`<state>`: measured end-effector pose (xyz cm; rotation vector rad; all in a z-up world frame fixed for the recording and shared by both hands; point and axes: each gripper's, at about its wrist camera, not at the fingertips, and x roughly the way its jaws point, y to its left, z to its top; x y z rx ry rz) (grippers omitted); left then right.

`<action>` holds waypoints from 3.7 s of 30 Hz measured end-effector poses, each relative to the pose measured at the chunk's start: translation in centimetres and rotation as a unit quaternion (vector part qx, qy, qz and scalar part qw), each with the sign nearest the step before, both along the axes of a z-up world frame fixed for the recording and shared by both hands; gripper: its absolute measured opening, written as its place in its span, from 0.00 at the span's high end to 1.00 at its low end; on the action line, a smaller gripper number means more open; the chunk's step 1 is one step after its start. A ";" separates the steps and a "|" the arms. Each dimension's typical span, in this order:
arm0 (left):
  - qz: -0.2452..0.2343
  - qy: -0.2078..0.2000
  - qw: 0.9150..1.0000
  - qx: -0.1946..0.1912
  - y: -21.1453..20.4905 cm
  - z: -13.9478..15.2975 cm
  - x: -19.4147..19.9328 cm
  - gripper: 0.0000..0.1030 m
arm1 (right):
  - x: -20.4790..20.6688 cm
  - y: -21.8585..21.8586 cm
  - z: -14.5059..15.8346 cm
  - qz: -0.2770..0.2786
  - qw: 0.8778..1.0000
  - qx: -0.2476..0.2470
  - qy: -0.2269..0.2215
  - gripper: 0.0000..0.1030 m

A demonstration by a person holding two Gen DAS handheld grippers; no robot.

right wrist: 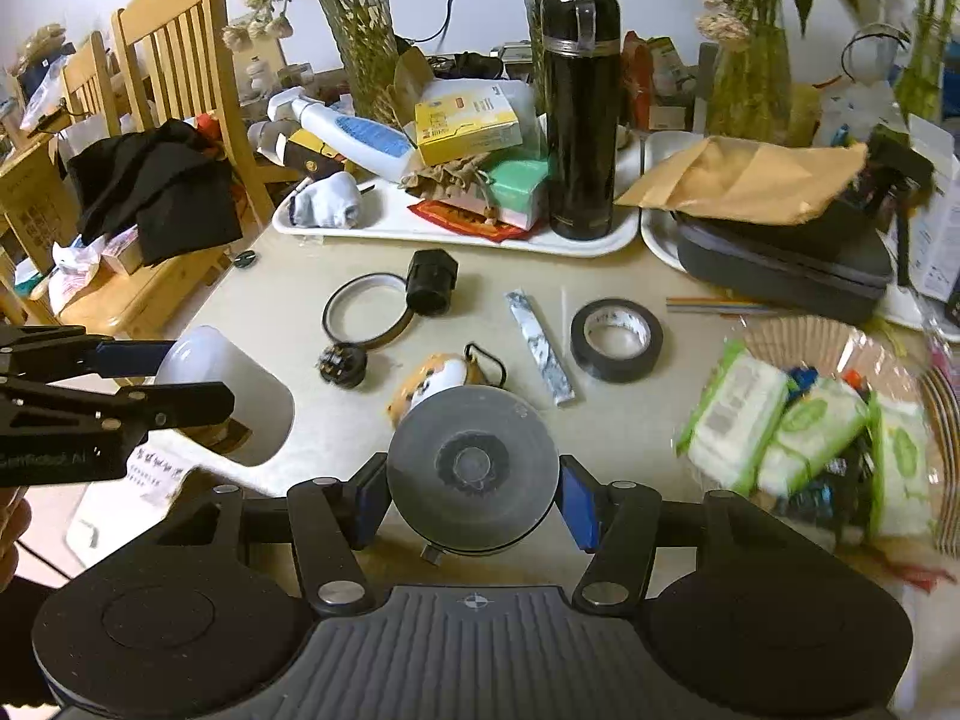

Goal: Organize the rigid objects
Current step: 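Carry the globe lamp with left tool while right tool carries disc to box, then lower and open left gripper in box while right gripper releases disc there, then reach right gripper to the black rectangular bar and close on it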

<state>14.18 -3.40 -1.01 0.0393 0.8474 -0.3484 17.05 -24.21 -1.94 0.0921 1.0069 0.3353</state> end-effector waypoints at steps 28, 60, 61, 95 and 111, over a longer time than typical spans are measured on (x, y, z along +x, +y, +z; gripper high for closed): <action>-0.055 0.069 0.996 0.016 -1.0 -2.3 -3.6 0.72 | -3.4 2.6 -4.6 0.078 0.993 -0.038 0.082 0.41; 0.030 0.002 0.998 0.055 0.1 -1.9 -2.9 0.28 | -3.3 4.3 -2.7 0.097 0.994 -0.051 0.015 0.04; 0.033 0.002 0.998 0.052 0.2 -1.8 -2.8 0.27 | -3.2 4.1 -2.5 0.092 0.995 -0.046 0.012 0.04; 0.074 0.023 0.997 0.027 2.0 -1.0 -2.1 0.15 | 2.3 3.4 -4.1 0.032 0.998 -0.062 0.005 0.09; 0.074 0.044 0.996 0.027 2.3 -0.8 -1.7 0.15 | 4.6 5.6 -6.2 0.065 0.994 -0.088 0.022 0.13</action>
